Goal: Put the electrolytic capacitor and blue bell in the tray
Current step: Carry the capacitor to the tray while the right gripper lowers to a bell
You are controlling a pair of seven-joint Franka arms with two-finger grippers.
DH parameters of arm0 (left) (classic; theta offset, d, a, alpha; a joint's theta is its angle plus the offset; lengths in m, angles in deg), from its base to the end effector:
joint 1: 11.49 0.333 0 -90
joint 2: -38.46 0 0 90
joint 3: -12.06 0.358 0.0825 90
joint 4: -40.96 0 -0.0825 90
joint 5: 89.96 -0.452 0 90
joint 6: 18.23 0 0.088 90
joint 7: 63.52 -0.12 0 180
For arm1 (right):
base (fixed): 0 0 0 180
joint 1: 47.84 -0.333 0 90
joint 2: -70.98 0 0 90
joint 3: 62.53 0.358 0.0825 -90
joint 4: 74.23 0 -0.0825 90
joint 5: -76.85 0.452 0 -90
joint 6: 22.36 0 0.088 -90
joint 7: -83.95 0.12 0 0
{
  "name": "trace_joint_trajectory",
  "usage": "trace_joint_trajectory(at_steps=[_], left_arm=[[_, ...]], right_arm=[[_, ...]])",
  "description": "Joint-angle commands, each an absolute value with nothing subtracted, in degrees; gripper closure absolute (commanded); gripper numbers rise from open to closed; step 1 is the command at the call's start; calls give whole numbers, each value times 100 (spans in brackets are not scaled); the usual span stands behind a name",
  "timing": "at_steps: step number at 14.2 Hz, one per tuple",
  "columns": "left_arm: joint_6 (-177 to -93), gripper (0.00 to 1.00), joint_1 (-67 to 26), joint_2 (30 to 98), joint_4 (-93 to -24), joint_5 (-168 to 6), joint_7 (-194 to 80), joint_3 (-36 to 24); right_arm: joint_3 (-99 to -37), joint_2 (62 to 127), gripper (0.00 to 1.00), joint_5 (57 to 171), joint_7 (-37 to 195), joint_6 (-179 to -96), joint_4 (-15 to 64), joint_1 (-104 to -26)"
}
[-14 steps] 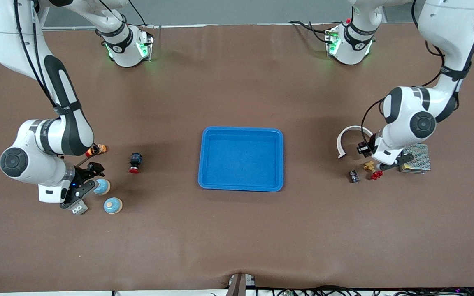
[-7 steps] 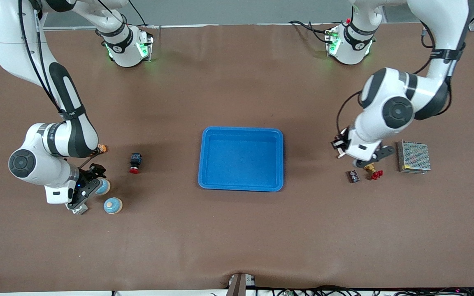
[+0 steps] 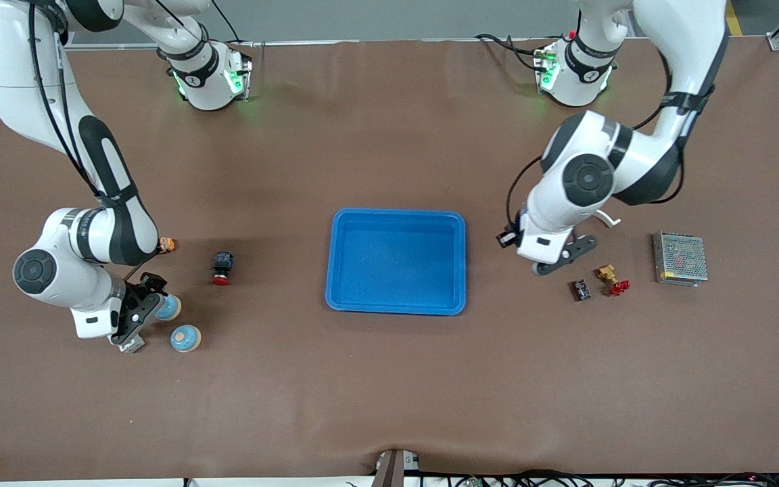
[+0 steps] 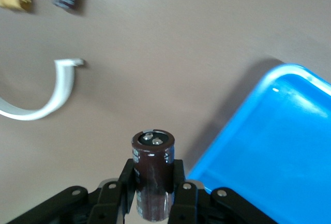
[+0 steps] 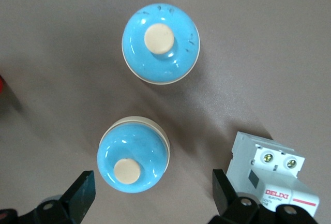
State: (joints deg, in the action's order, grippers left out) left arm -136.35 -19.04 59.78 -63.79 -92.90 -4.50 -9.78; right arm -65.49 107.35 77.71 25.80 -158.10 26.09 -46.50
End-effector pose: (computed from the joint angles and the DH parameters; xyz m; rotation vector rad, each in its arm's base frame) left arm 0.6118 -0.3234 0.3227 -3.0231 -0.7824 0.2259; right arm 0.7331 -0.0521 0.1791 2.7933 1.4169 -0.0375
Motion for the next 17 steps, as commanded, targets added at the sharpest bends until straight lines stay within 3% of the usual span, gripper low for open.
trace_joint_trajectory(at_steps=[1, 7, 17], left_arm=[[-13495, 100, -2299, 6595, -5652, -9269, -34, -965], [-13609, 100, -2748, 7238, -5405, -9295, 126, -921], [-13768, 100, -2792, 7616, -5405, -9295, 161, -894]], right_arm=[[-6473, 10789, 0, 7764, 2454, -15903, 2623, -4581], [-6473, 10850, 0, 7923, 2445, -15903, 2623, -4608], [-6385, 10947, 0, 8037, 2445, -15938, 2632, -4608]])
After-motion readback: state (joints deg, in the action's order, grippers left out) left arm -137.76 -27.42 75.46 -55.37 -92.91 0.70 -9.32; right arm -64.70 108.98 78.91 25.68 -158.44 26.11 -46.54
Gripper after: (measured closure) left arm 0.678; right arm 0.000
